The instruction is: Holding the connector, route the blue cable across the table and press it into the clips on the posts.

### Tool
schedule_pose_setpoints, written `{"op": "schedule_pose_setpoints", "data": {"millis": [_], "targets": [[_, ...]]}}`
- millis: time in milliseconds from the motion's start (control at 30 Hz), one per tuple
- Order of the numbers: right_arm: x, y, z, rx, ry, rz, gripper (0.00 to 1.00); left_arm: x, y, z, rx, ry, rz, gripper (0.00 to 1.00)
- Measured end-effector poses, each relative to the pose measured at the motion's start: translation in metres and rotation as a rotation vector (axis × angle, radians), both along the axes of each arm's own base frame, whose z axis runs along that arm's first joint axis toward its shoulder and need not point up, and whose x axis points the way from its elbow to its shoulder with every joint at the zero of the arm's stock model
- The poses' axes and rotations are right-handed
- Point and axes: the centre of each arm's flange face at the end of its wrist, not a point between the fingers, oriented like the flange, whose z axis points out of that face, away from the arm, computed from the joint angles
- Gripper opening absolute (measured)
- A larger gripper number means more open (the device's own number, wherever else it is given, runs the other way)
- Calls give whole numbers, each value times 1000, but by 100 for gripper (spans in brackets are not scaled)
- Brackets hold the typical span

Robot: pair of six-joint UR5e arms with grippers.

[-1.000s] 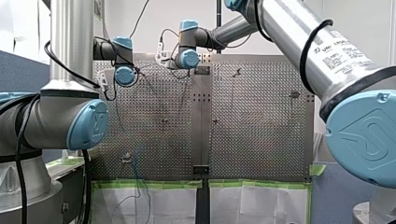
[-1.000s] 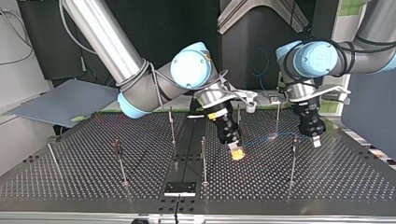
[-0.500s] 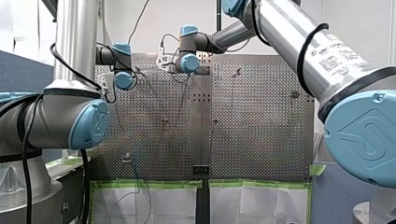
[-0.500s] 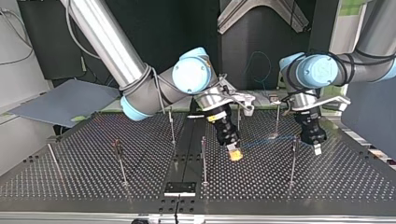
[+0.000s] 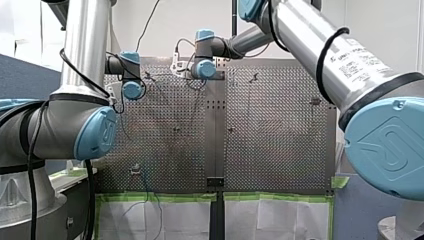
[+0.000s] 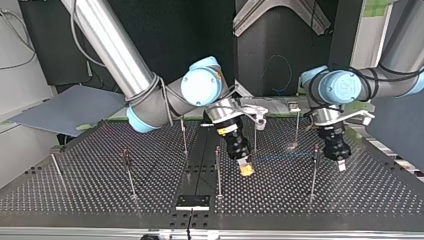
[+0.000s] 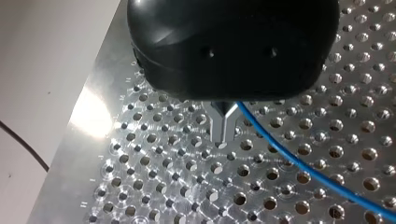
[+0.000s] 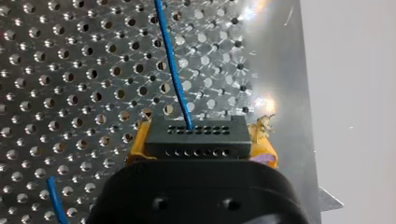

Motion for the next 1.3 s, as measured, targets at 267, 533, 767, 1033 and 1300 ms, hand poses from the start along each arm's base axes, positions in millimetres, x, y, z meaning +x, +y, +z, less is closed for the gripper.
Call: {"op": "schedule_pose_setpoints", "data": {"millis": [267,533,767,1033,1300], "targets": [[0,-1,-2,3,4,0,0,-2,-1,-4,-56,13,-13,43],[2,3,-4,9,10,2,0,-9,-5,-9,-123,51,-33,100],[-1,1,-8,26,27,-19,0,-15,-9,-11,-116,106,-30,100],[-2,-2,-15,37,39,-26,0,-25,-14,-14,-116,169,-30,100],[2,-1,-28,48,53,-21,0,-52,-24,-8,-122,217,-45,100]]}}
